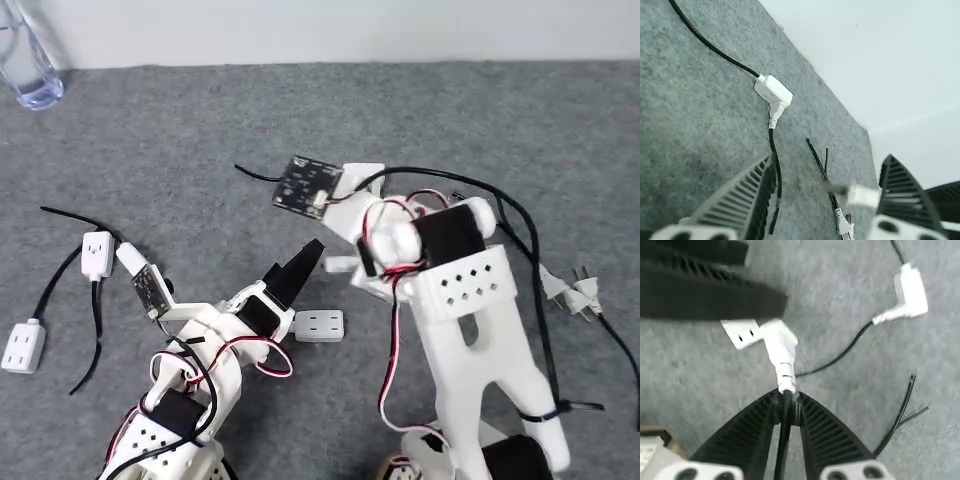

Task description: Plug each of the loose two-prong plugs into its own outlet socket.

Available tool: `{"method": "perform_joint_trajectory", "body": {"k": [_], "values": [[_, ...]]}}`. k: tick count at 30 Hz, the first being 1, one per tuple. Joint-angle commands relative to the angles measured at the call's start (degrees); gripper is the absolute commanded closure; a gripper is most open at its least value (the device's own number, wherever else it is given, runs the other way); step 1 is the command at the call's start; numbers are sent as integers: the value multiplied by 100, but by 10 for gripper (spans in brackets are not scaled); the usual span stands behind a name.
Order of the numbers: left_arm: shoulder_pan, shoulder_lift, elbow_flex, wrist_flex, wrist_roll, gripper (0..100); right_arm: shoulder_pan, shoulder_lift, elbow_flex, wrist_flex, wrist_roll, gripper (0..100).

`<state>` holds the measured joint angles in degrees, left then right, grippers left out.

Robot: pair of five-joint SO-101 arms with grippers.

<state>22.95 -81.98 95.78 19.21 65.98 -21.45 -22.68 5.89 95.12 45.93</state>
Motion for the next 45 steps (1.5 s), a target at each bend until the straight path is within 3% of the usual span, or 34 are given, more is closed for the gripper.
{"method": "perform_joint_trajectory", "body": {"k": [1, 11, 15, 24, 30, 34, 39, 45], "values": [[0, -53, -40, -105, -53, 681, 497, -189, 237, -48, 422, 990], [0, -53, 22, -123, -53, 681, 2554, -171, 1626, -927, 2145, 990], [9, -53, 48, -123, -369, 681, 3011, -171, 2488, -1666, 2637, 990], [9, -53, 57, -123, -440, 681, 2853, -171, 3648, -2642, 2725, 990], [246, -53, 84, -97, -448, 681, 1763, -215, 3358, -2607, 2215, 990], [229, -53, 101, -105, -448, 681, 1640, -119, 2778, -2281, 2022, 990], [255, -53, 101, -114, -448, 681, 1877, 593, 2804, -2404, 2022, 990], [255, -53, 101, -114, -448, 681, 2756, 1578, 2787, -3486, 2031, 986]]}}
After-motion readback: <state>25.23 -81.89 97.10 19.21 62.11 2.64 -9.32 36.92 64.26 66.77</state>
